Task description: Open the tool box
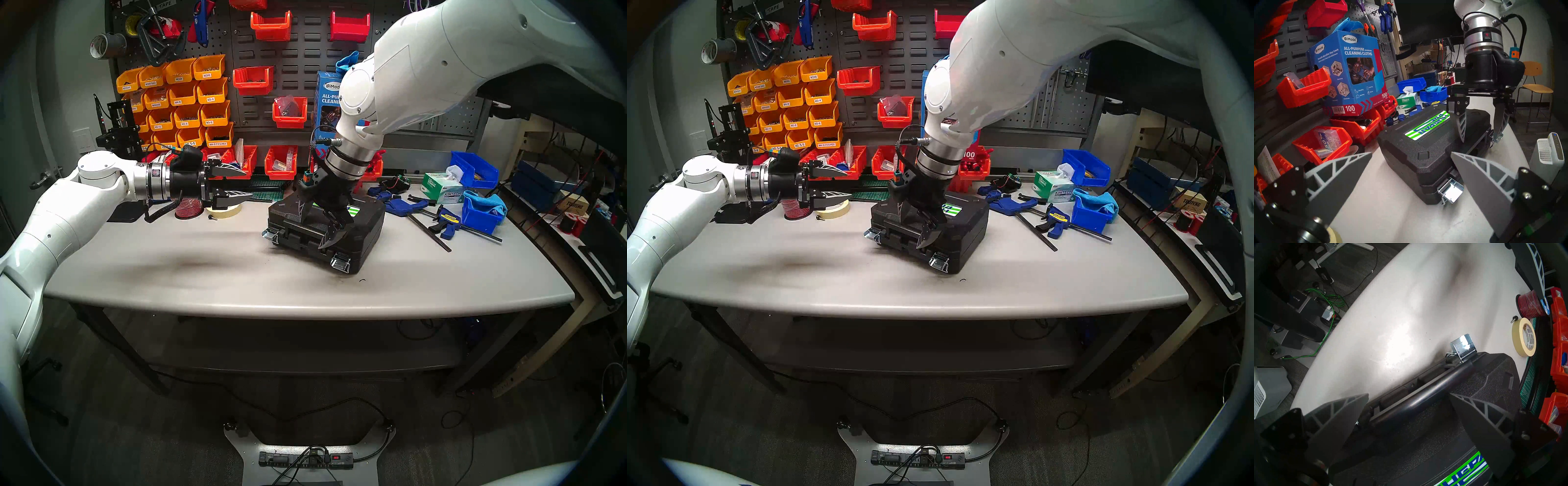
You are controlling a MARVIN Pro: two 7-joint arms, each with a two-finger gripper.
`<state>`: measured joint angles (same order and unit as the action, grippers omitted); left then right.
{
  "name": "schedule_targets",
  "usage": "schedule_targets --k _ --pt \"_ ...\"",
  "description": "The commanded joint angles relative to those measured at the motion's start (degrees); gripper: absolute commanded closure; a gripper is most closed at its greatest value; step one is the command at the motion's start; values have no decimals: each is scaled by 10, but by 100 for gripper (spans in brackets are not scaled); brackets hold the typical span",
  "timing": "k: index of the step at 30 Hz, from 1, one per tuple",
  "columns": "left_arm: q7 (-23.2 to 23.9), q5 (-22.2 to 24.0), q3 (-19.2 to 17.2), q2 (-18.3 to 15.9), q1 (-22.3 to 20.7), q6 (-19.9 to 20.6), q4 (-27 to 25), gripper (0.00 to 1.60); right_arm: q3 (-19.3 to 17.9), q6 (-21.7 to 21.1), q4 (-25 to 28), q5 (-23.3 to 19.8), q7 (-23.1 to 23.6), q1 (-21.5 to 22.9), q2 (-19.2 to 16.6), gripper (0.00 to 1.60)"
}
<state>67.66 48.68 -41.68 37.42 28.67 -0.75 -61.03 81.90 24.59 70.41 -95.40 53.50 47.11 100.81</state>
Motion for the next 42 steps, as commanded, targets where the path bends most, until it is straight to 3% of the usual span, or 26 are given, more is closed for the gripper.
schedule_targets --k 1,2,5,6,7,8,20,24,26,27,29,42 --pt "-3 2 -6 3 -12 2 0 0 2 0 -9 1 0 0 -2 23" --pt "-3 1 -6 4 -12 2 1 0 3 0 -9 1 0 0 -2 39" --pt "-3 0 -6 5 -13 2 3 0 5 0 -11 2 1 -3 -2 44" --pt "-3 0 -6 5 -13 2 4 0 5 0 -12 2 1 -4 -2 55" --pt "-3 0 -6 6 -14 2 5 0 5 1 -12 2 1 -5 -2 78" --pt "-3 -1 -6 7 -14 2 6 0 6 1 -13 1 1 -5 -2 82" --pt "-5 -3 -6 9 -17 2 14 0 9 3 -19 3 3 -11 -1 81" --pt "-5 -4 -6 9 -18 3 13 0 12 2 -18 4 4 -11 -1 88" --pt "-6 -4 -6 8 -17 4 12 0 14 1 -18 5 5 -12 0 103" --pt "-6 -4 -6 7 -17 4 11 0 16 0 -17 7 4 -11 2 129" --pt "-6 -3 -6 5 -16 5 8 0 19 -1 -16 10 3 -11 4 160" --pt "-10 0 -8 -3 -12 9 -6 0 30 1 1 16 -10 -1 9 160"
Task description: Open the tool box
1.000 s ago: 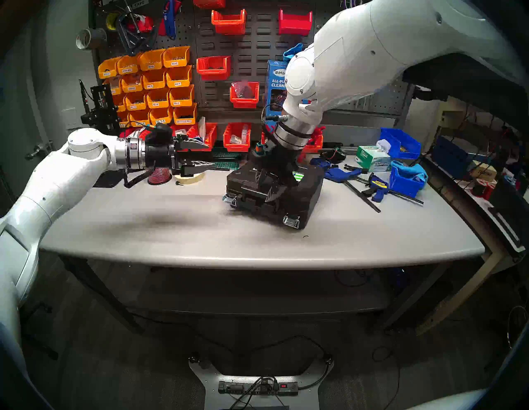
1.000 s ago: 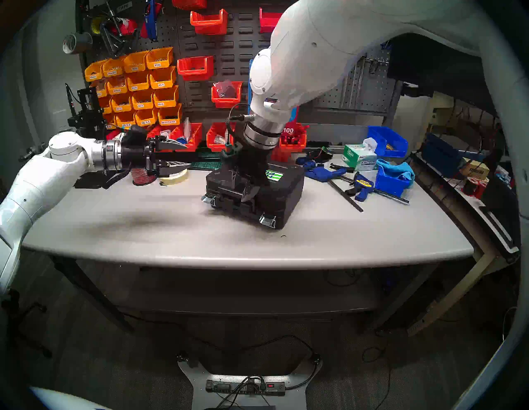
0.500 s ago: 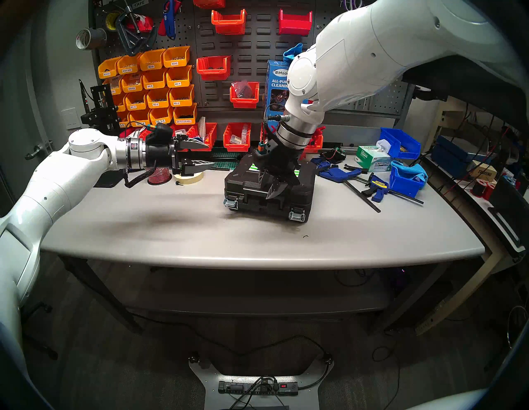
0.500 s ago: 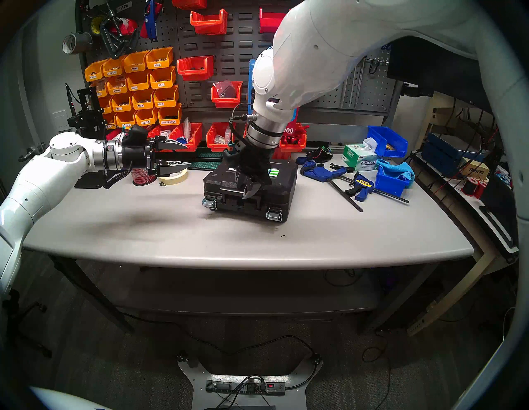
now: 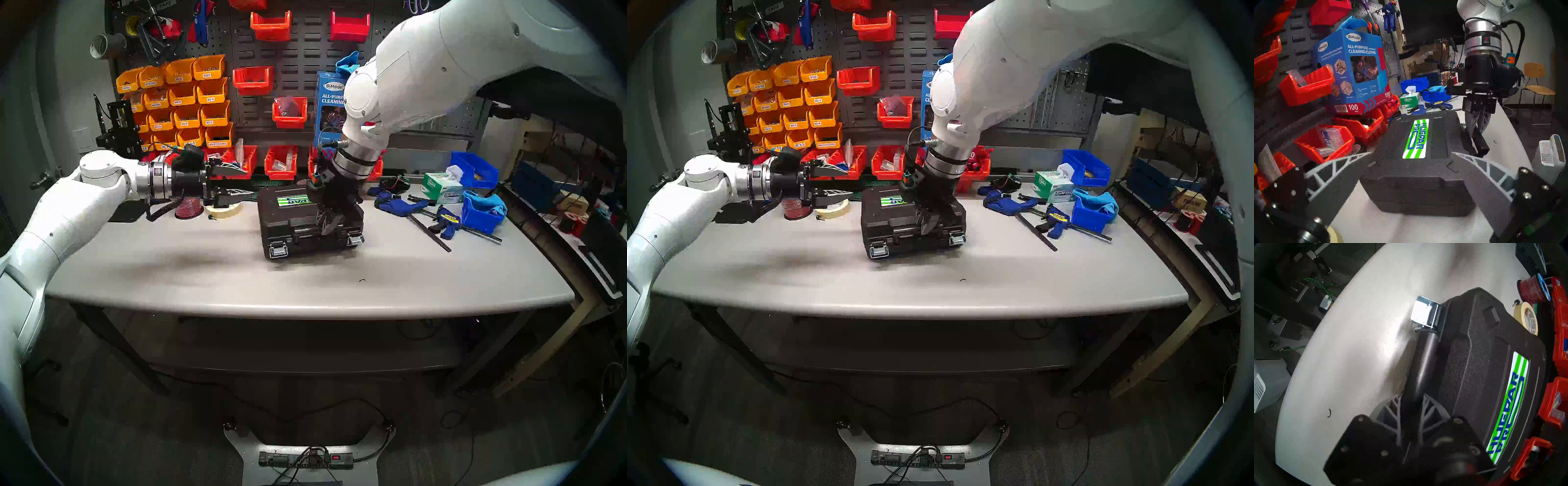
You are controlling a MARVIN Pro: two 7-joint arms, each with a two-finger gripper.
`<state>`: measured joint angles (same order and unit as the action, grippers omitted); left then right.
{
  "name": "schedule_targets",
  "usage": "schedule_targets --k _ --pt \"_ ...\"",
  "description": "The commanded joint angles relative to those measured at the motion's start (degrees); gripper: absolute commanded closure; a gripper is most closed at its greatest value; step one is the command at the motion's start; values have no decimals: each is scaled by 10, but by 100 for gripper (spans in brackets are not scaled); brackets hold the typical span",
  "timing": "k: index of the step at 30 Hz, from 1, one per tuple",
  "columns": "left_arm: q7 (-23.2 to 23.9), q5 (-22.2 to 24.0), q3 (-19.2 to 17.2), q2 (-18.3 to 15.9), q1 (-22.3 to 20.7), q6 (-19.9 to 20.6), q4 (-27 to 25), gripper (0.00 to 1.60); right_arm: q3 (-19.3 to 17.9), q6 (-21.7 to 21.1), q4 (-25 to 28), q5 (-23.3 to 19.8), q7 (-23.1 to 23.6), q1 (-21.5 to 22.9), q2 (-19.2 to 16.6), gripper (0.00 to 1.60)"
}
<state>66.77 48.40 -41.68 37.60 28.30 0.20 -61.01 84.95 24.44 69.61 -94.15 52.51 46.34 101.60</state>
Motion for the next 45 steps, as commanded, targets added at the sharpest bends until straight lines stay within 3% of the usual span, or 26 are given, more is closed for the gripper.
schedule_targets --k 1,28,45 --pt "-2 3 -8 -5 -8 -1 -7 0 0 3 11 3 0 8 1 160" --pt "-4 2 -4 6 -10 7 -22 0 -3 55 -7 2 22 62 -28 160" --pt "-6 2 -8 9 -12 7 -27 0 27 60 -102 11 14 69 -37 160"
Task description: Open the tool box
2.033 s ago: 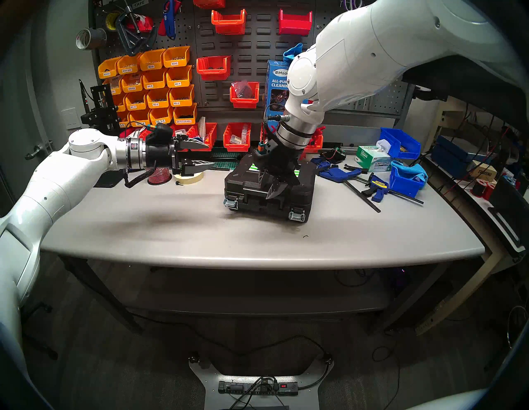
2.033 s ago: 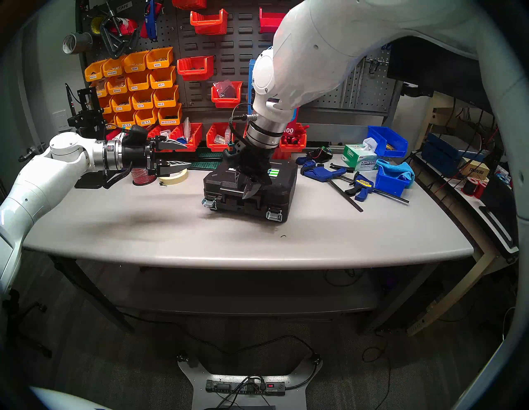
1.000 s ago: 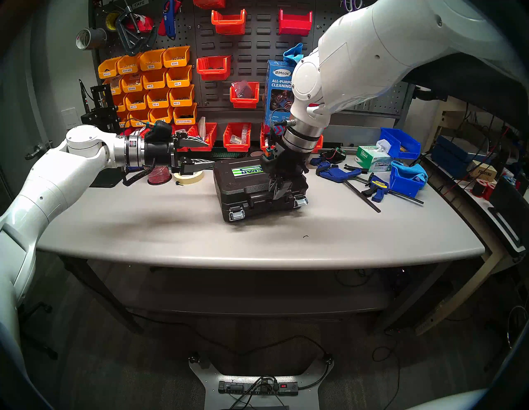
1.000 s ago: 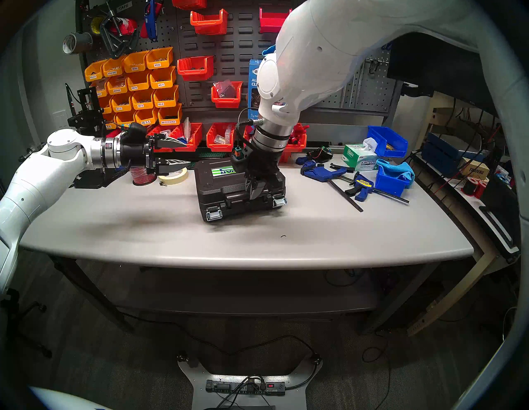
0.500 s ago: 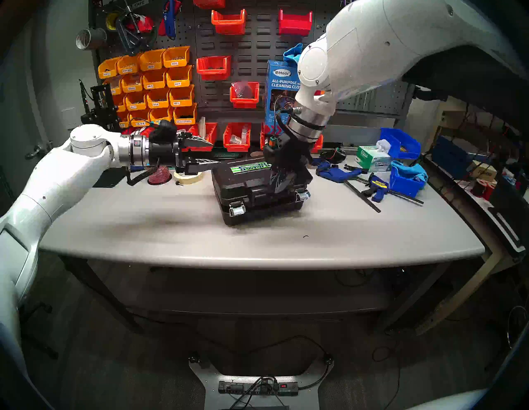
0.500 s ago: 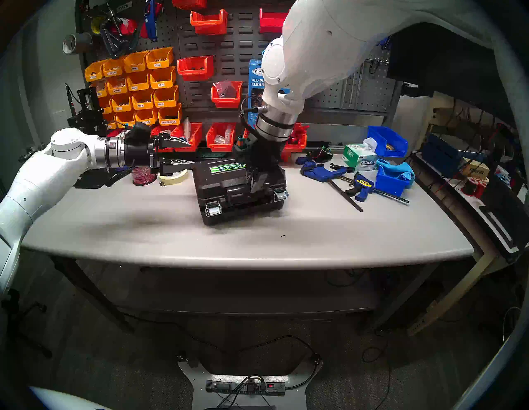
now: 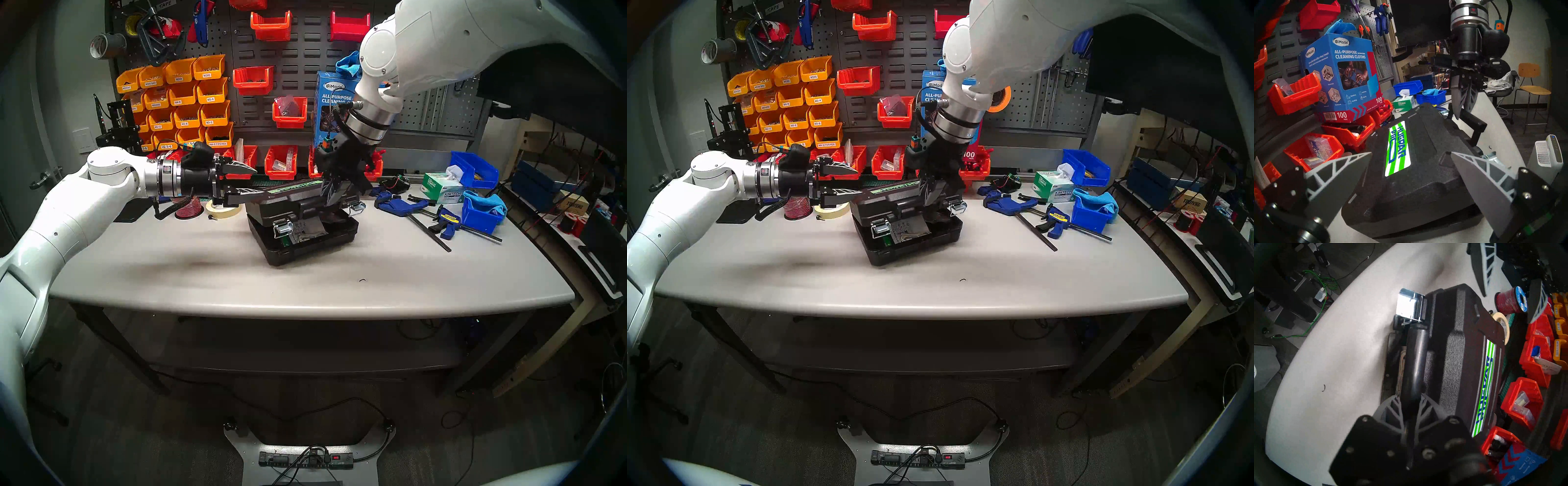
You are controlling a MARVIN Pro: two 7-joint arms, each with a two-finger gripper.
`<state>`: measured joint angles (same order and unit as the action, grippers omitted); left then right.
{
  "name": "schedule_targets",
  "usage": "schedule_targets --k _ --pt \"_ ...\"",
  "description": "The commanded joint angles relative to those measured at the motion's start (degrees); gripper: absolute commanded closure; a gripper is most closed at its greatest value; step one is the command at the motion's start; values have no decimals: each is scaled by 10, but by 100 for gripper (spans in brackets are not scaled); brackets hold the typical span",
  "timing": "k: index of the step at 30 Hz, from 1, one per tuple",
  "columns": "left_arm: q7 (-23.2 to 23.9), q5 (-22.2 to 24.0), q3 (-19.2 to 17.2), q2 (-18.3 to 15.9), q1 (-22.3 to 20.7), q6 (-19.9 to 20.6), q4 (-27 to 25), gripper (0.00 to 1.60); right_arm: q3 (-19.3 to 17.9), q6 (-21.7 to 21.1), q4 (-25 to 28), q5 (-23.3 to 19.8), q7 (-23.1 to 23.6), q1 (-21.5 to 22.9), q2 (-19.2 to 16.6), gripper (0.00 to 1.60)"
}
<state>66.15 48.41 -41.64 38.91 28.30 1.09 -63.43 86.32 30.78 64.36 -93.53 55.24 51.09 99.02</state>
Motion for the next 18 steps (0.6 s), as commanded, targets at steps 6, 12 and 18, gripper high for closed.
schedule_targets --k 6,12,18 --pt "-1 2 -10 -6 -11 -2 -6 0 29 0 -94 15 -13 26 -12 160" --pt "-1 2 -9 -6 -11 -2 -8 0 39 6 -133 24 -9 21 -11 160" --pt "-3 3 -9 -6 -10 -2 -10 0 44 14 -166 34 -11 22 -6 160"
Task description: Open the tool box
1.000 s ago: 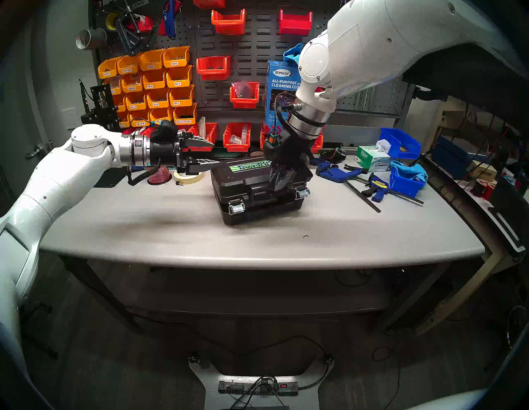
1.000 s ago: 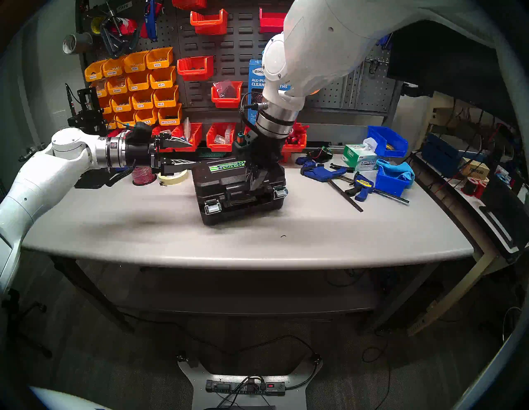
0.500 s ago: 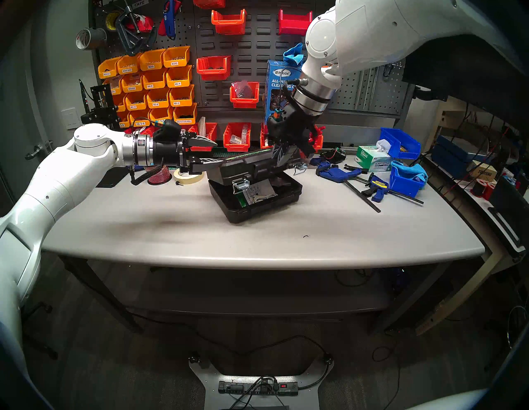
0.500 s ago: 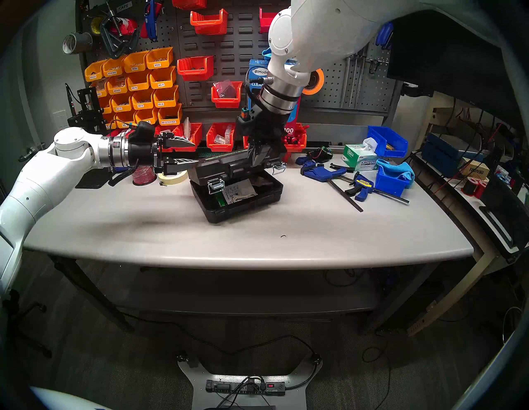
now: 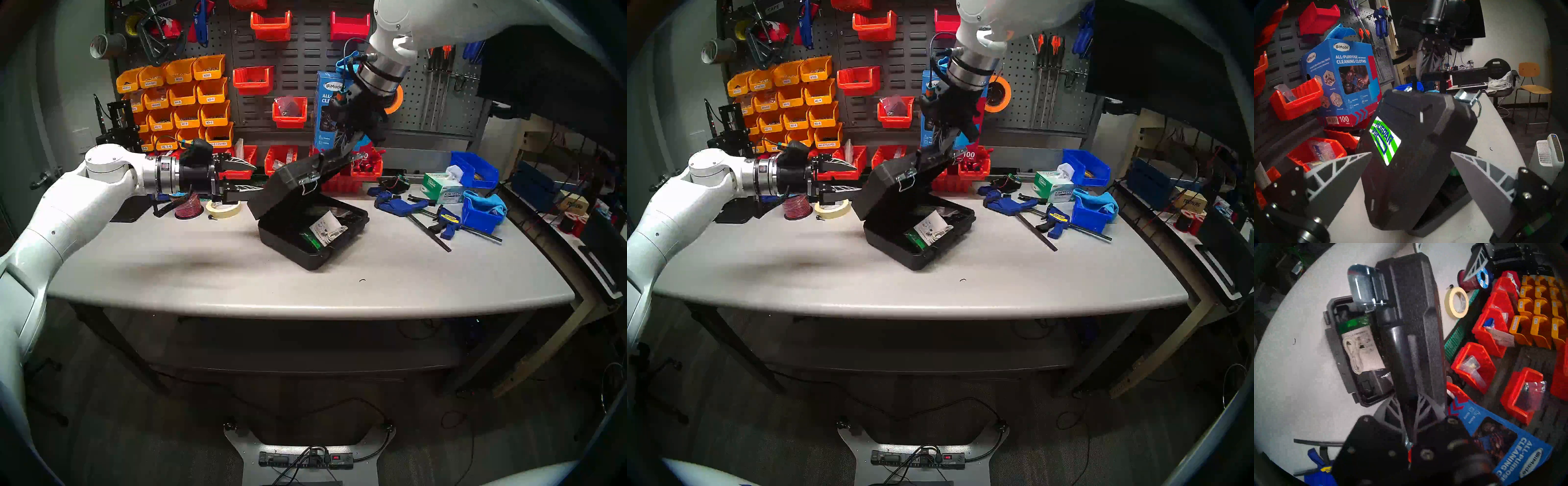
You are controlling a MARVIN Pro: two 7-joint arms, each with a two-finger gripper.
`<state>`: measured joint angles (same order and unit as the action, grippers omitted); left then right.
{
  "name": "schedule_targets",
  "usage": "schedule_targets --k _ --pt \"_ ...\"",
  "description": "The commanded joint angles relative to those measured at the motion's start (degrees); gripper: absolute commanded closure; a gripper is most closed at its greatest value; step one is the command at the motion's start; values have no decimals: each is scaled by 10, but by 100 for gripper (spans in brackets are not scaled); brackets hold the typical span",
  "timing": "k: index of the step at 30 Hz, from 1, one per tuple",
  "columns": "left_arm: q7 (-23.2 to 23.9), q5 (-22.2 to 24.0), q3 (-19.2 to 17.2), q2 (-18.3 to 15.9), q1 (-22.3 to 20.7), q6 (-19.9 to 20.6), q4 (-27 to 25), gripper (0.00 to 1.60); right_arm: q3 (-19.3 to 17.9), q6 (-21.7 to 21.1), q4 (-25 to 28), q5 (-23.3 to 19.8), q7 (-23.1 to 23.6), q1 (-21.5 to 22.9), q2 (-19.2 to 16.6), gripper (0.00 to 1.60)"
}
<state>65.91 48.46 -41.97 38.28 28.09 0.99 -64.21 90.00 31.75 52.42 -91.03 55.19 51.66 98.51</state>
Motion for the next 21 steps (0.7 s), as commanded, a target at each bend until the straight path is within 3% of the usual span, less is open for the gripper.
schedule_targets --k 1,14,19,20,21 --pt "-1 2 -6 0 -8 -1 -2 0 7 6 -63 9 -4 10 -1 160" --pt "-5 9 -10 -15 0 -1 -21 0 -14 28 -150 11 14 -31 29 160" --pt "-9 13 -13 -24 6 -1 -30 0 -25 37 -205 10 51 -69 37 160" --pt "-10 14 -13 -26 8 -1 -32 0 -24 37 -187 12 41 -63 39 160" --pt "-11 14 -13 -28 9 -1 -34 0 -28 38 -213 9 60 -78 39 160"
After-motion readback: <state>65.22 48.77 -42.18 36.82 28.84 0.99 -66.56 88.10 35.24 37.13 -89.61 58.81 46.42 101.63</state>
